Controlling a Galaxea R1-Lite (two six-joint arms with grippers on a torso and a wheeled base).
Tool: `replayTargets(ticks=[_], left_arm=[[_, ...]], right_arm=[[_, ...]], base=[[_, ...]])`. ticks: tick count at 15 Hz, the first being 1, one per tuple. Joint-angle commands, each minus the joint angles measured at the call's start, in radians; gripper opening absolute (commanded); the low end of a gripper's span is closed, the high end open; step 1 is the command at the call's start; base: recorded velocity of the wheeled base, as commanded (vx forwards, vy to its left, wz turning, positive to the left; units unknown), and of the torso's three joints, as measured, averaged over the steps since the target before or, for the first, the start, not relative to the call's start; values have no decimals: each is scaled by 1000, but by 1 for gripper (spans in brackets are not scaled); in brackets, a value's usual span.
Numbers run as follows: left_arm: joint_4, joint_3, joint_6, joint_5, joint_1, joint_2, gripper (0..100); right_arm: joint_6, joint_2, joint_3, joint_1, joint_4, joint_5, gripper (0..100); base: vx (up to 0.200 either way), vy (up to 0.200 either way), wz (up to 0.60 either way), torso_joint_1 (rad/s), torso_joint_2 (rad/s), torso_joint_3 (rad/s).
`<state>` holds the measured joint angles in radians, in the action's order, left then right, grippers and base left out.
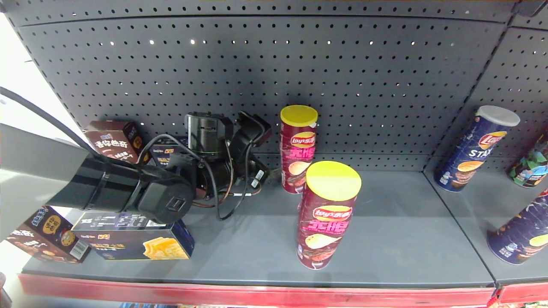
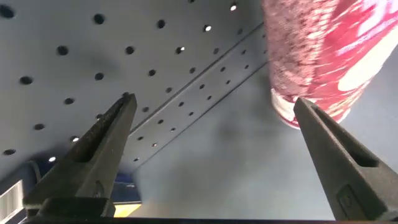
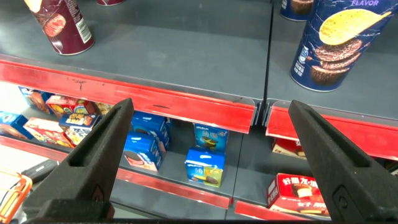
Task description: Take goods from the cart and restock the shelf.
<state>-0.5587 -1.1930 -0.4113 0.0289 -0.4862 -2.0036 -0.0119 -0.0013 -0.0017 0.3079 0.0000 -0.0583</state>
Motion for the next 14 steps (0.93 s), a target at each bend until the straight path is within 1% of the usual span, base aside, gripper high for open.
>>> replayTargets(ticks=[1, 10, 13, 14], left_arm=[[0, -2, 0, 0, -3, -10, 100], [3, -28, 2, 0, -23, -24, 100], [2, -25, 2, 0, -23, -23, 100], [0, -28, 2, 0, -12, -20, 100]], right_arm=[[0, 1, 0, 0, 0, 0, 100], [0, 1, 0, 0, 0, 0, 100], [0, 1, 0, 0, 0, 0, 100], [0, 1, 0, 0, 0, 0, 100]], base=[[0, 0, 0, 0, 0, 0], [0, 0, 0, 0, 0, 0], [0, 0, 0, 0, 0, 0], [0, 0, 0, 0, 0, 0]])
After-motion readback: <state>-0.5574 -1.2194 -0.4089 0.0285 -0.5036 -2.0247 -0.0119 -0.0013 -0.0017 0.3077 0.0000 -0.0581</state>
